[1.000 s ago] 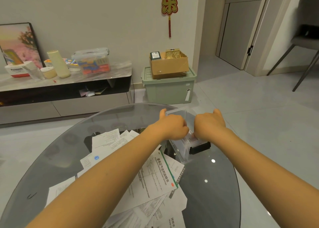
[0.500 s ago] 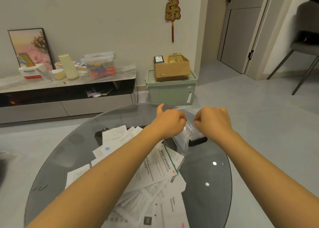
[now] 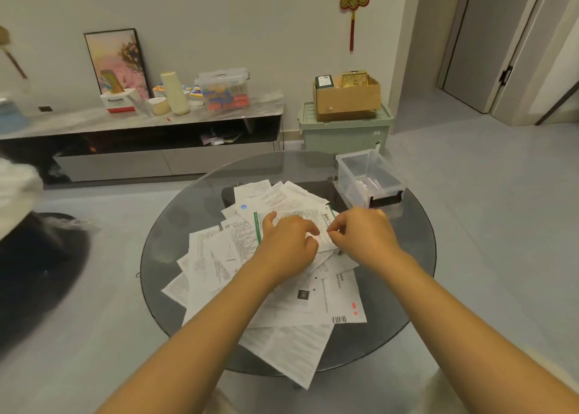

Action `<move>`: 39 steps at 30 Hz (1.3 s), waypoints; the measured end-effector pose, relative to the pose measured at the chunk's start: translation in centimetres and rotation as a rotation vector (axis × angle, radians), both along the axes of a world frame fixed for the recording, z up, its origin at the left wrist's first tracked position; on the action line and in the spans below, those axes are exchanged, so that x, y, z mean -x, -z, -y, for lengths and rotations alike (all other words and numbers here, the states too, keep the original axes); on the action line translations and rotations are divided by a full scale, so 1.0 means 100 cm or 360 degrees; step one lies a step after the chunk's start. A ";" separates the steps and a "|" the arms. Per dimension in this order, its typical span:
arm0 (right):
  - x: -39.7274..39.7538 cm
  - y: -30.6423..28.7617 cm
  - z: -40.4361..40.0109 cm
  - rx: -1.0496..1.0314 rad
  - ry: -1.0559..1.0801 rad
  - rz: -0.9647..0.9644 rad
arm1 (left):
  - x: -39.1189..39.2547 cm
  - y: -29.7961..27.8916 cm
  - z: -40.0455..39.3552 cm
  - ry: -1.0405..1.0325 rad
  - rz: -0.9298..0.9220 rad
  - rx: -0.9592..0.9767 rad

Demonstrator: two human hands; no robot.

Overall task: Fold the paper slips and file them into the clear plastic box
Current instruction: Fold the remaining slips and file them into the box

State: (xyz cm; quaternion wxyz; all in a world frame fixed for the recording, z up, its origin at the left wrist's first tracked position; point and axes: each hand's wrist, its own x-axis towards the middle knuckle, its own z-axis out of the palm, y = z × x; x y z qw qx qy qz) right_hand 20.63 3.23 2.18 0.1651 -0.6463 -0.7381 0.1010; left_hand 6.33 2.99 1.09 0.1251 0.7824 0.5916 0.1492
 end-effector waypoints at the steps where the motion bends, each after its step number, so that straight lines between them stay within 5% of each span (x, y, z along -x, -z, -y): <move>1: 0.002 0.005 0.003 0.0027 -0.0024 -0.0009 | 0.005 0.006 0.005 -0.0032 -0.0005 -0.0003; 14: 0.024 0.057 -0.010 0.0092 -0.0302 -0.0028 | 0.049 0.051 0.011 -0.0116 -0.0049 0.0057; 27: 0.029 0.065 -0.001 -0.0195 -0.0352 -0.0120 | 0.047 0.049 0.025 -0.0115 0.0528 -0.0434; 33: 0.009 0.062 0.016 0.0190 -0.0283 -0.0653 | 0.057 0.046 0.036 -0.0035 0.0351 -0.0693; 39: -0.011 0.056 0.025 0.0670 -0.0286 -0.1138 | 0.055 0.045 0.047 -0.0149 0.0717 -0.0290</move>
